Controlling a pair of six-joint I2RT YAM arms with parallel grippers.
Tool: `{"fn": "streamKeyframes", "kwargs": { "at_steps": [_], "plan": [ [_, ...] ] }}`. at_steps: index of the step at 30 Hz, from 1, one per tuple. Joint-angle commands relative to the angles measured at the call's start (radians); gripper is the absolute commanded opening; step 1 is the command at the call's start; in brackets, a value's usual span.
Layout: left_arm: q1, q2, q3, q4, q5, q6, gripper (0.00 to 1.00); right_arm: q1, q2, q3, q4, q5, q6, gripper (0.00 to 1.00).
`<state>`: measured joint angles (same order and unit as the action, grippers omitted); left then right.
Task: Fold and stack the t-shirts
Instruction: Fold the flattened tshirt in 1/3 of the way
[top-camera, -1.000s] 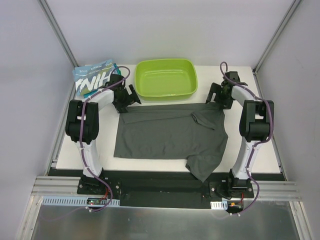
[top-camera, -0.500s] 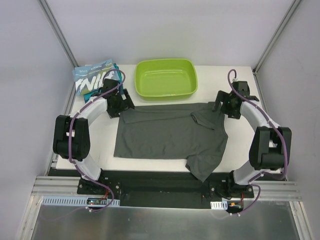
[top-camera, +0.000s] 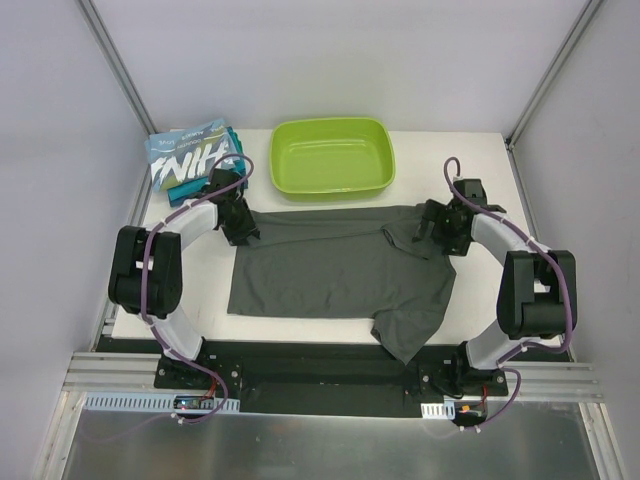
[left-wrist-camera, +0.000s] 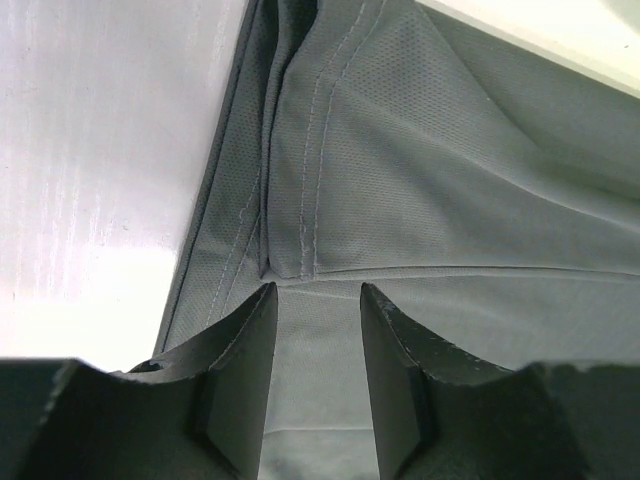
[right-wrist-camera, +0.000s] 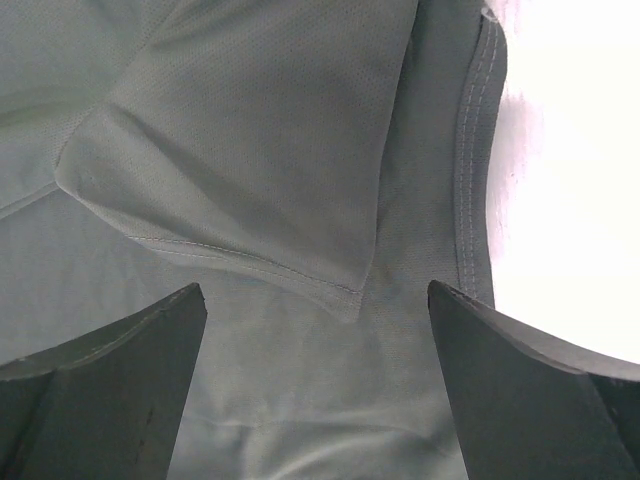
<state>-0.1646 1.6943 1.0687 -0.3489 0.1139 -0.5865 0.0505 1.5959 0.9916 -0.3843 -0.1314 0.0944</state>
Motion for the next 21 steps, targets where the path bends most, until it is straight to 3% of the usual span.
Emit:
{"fn": "streamKeyframes", "kwargs": {
  "at_steps": [1, 7, 14, 17, 21],
  "plan": [
    [-0.009, 0.021, -0.004, -0.009, -0.022, 0.002, 0.38, 0.006, 0.001, 0.002, 0.018, 0.009, 0.007, 0.95],
    [-0.009, 0.042, -0.004, -0.01, -0.037, 0.004, 0.34, 0.005, 0.013, 0.002, 0.015, 0.012, 0.004, 0.95],
    [-0.009, 0.071, 0.028, -0.012, -0.037, 0.011, 0.16, 0.006, 0.019, 0.002, 0.009, 0.007, 0.001, 0.94],
    [-0.009, 0.064, 0.025, -0.012, -0.046, 0.011, 0.02, 0.006, 0.016, 0.002, 0.005, 0.013, -0.001, 0.94],
    [-0.009, 0.053, 0.027, -0.012, -0.045, 0.011, 0.0, 0.008, 0.025, 0.005, 0.001, 0.007, 0.013, 0.93]
  ]
}}
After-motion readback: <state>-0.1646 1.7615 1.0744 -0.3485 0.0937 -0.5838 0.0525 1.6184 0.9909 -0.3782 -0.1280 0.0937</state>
